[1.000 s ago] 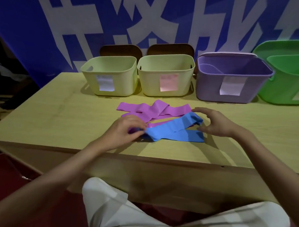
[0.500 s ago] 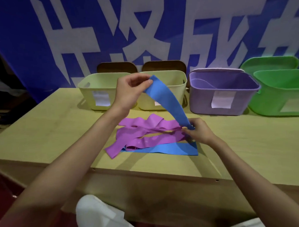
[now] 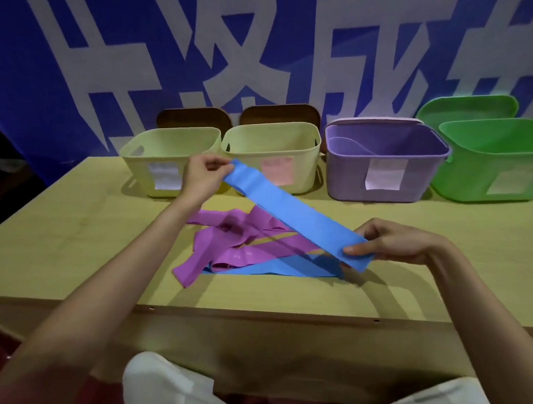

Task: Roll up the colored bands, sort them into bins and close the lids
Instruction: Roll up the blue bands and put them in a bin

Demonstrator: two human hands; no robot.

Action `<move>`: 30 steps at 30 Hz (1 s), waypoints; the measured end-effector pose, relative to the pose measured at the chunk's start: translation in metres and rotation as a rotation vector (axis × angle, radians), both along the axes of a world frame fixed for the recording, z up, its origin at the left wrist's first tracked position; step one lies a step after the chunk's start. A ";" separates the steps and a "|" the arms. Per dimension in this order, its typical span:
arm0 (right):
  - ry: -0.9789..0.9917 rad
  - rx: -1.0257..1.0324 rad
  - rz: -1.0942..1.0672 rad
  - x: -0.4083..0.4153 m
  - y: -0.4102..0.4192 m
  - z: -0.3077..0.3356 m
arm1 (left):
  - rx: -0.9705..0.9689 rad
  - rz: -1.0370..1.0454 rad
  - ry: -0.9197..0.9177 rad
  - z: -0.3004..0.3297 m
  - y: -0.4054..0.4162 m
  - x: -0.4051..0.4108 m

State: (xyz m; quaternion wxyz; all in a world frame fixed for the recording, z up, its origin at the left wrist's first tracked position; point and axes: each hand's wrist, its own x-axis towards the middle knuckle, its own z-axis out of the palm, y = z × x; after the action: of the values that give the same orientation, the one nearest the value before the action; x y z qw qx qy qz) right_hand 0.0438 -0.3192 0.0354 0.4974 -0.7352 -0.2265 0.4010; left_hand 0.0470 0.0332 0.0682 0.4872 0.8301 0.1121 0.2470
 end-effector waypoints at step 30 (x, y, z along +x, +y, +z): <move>0.003 0.007 -0.518 -0.063 -0.049 -0.041 | 0.430 -0.350 0.021 -0.048 -0.195 0.102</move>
State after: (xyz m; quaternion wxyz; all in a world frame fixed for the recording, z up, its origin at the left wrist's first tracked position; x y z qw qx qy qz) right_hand -0.0188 -0.3678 -0.0053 0.5864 -0.7663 -0.0311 0.2606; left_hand 0.1490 -0.1617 0.0198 0.3339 0.9237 -0.0832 0.1685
